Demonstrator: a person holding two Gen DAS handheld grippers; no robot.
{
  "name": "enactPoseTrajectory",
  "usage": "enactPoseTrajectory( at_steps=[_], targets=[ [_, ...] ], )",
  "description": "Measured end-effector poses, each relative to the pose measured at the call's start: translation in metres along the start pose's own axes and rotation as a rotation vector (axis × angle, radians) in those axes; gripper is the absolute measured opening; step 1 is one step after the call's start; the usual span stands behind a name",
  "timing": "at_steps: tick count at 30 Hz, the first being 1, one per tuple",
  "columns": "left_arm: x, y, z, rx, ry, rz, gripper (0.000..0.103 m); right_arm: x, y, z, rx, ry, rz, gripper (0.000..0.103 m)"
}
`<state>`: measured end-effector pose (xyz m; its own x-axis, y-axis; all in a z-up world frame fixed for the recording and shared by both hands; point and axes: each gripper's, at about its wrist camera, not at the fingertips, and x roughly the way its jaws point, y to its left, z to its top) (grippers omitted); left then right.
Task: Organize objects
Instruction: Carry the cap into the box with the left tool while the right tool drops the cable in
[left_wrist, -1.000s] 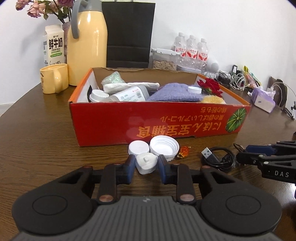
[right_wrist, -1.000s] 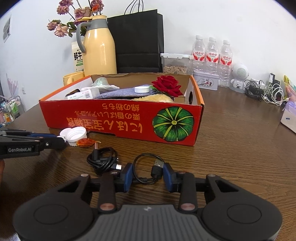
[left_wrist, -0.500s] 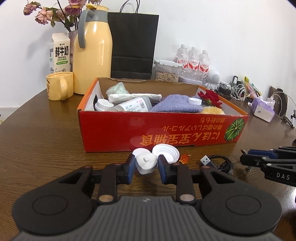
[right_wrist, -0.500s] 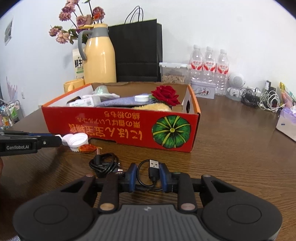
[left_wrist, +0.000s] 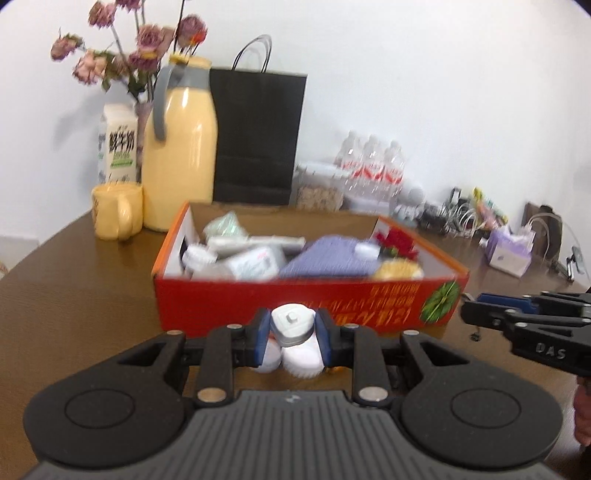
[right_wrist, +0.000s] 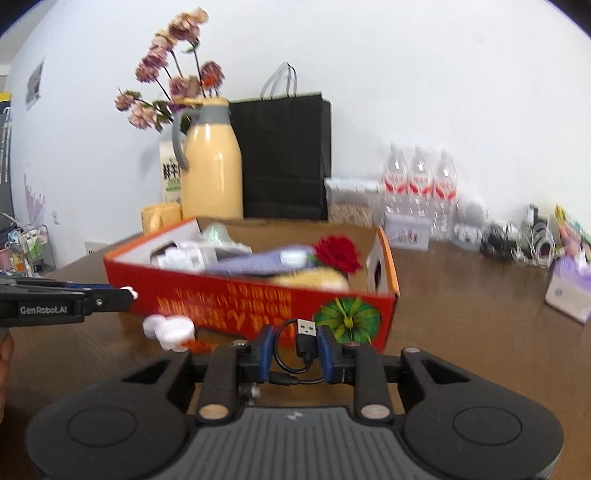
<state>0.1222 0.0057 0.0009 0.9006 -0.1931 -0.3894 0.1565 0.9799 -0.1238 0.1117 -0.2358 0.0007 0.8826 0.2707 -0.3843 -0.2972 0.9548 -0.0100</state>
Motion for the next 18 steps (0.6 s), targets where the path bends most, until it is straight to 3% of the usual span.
enactPoseTrajectory(
  at_steps=[10, 18],
  targets=[
    [0.02, -0.009, 0.046, 0.005, -0.095, 0.024, 0.027, 0.033, 0.016, 0.06, -0.025, -0.115, 0.015, 0.024],
    [0.061, 0.0, 0.079, -0.041, -0.128, 0.084, 0.027, 0.087, 0.022, 0.09, -0.001, -0.114, -0.01, 0.024]
  ],
)
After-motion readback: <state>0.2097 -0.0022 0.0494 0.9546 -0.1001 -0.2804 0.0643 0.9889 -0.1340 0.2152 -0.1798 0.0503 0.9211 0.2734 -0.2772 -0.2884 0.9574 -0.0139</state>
